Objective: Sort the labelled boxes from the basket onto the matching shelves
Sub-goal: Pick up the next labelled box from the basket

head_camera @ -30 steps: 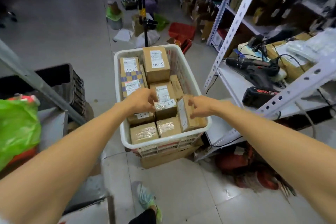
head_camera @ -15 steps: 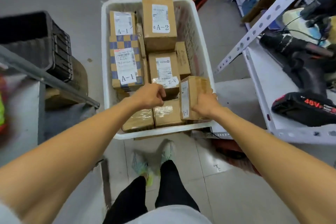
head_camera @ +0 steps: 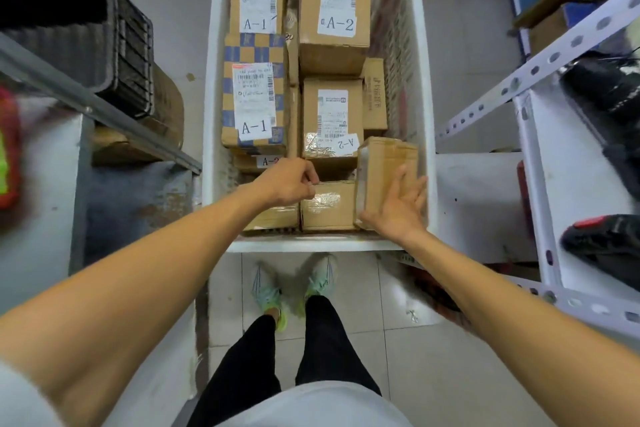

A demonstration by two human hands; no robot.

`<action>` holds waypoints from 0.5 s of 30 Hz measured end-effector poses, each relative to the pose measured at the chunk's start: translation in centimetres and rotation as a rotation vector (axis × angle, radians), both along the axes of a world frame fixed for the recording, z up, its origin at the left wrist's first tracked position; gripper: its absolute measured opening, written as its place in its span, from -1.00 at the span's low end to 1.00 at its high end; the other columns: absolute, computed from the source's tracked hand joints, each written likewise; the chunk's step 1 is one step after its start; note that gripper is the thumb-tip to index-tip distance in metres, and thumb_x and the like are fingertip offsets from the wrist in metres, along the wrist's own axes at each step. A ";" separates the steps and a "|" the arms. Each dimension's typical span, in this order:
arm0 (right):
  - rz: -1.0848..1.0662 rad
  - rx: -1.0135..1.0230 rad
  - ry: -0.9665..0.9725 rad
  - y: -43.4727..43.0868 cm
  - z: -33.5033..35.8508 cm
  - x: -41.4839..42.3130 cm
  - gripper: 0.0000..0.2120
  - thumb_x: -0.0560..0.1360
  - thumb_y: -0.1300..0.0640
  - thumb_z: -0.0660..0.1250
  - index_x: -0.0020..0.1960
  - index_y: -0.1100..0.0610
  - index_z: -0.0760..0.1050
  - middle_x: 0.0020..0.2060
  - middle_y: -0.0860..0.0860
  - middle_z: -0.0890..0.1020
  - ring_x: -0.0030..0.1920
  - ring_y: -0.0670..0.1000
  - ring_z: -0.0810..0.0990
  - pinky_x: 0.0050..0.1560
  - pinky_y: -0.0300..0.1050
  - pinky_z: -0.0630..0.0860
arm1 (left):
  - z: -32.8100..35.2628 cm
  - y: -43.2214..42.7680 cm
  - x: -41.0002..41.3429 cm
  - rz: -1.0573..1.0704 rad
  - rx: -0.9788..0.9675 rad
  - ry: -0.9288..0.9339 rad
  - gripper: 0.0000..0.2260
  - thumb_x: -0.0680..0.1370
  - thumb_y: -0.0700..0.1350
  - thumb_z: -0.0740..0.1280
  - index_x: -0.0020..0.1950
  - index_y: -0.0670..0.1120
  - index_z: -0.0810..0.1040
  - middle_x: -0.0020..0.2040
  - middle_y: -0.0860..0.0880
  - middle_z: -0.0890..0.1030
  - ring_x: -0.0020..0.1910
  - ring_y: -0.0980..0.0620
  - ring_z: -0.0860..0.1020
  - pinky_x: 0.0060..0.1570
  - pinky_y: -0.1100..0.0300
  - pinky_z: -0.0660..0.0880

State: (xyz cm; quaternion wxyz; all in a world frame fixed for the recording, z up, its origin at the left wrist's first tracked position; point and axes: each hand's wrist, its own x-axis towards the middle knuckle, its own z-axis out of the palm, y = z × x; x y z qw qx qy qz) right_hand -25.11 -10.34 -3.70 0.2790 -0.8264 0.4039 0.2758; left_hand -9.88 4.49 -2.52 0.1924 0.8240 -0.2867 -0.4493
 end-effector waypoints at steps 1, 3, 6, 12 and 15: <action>0.037 0.020 -0.005 0.5 0.0 -0.1 0.17 0.43 -0.09 0.45 0.49 -0.02 -0.52 0.45 0.24 -0.46 0.51 0.32 -0.28 0.44 0.36 0.00 | 0.0 -0.1 -0.1 0.002 0.005 0.005 -0.78 0.50 -0.22 0.36 0.14 -0.11 0.59 -0.06 -0.04 0.61 -0.05 0.04 0.58 0.05 0.16 0.52; 0.144 -0.021 0.006 1.4 -0.5 0.1 0.18 0.42 -0.09 0.46 0.46 -0.13 -0.54 0.45 0.25 -0.45 0.51 0.37 -0.17 0.38 0.47 0.10 | 0.3 -0.5 -0.4 -0.003 0.012 0.010 -0.79 0.50 -0.21 0.36 0.13 -0.10 0.57 -0.09 -0.01 0.61 -0.05 0.05 0.58 0.04 0.17 0.51; 0.184 -0.135 0.008 2.3 -1.1 1.1 0.16 0.42 -0.16 0.44 0.50 -0.05 -0.49 0.47 0.37 -0.29 0.49 0.41 -0.10 0.36 0.47 0.06 | 1.0 -1.1 -0.3 -0.016 -0.010 0.000 -0.80 0.49 -0.21 0.36 0.11 -0.08 0.57 -0.14 0.03 0.59 -0.08 0.07 0.58 0.03 0.17 0.51; 0.121 -0.251 -0.171 1.9 -1.1 2.0 0.02 0.43 -0.04 0.45 0.56 0.04 -0.24 0.35 0.31 0.17 0.31 0.32 0.27 0.30 0.26 0.31 | 2.1 0.0 0.7 0.021 -0.037 -0.017 -0.81 0.51 -0.20 0.36 0.12 -0.07 0.56 -0.09 0.01 0.60 -0.06 0.08 0.57 0.04 0.19 0.48; -0.024 -0.102 -0.236 1.5 -0.9 2.4 0.12 0.40 0.07 0.50 0.54 -0.14 -0.33 0.40 0.30 0.10 0.37 0.36 0.19 0.32 0.36 0.26 | 2.4 0.8 0.7 0.030 -0.037 -0.023 -0.80 0.52 -0.20 0.36 0.13 -0.08 0.56 -0.08 0.01 0.60 -0.04 0.07 0.58 0.11 0.15 0.49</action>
